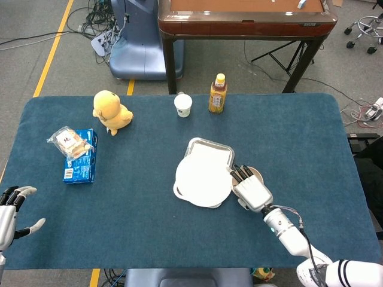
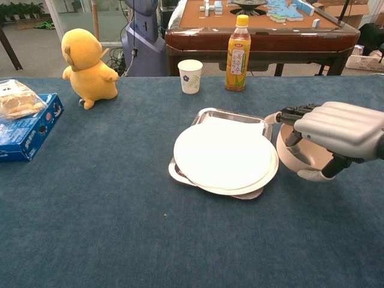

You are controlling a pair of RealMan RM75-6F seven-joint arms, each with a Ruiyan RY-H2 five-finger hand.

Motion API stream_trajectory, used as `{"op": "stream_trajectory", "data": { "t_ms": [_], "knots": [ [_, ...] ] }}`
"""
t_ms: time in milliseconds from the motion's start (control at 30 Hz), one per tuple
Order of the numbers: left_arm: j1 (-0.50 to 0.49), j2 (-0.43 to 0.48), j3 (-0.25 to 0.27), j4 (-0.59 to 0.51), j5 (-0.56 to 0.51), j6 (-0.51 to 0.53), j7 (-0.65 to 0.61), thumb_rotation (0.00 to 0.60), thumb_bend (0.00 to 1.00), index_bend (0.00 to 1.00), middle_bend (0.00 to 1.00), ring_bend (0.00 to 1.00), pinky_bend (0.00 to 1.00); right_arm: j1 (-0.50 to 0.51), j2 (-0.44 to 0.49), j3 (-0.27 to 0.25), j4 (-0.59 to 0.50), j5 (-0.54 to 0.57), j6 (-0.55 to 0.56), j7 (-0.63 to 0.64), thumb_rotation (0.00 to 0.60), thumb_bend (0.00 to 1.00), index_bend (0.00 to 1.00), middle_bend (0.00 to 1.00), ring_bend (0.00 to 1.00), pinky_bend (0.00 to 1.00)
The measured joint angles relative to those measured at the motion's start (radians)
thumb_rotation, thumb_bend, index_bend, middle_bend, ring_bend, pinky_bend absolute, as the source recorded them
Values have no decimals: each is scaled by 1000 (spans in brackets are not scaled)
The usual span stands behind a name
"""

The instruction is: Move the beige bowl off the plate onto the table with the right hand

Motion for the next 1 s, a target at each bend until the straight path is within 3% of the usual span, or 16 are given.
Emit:
{"op": "stream_trajectory", "data": {
  "t_ms": [233,533,800,1000],
  "knots": [
    [0,3,0,0,0,0,-5,600,110,271,280,167,360,-2,-20,-9,30,24,-35,7,600,349,651,80,0,105],
    [-1,2,2,0,1,-2,0,600,110,278,280,167,360,-5,4,-4,-12,13,-15,1,600,123,430,80,0,105],
    [-1,2,1,-1,0,-2,1,600,110,290,280,167,360,-39,75,2,-101,-44,89,-6,600,106,424,80,0,105],
    [-3,-4,5,2,9,-4,12,600,111,343,281,167,360,-119,133,-7,-150,-99,241,2,600,106,398,81,0,105]
  ]
}}
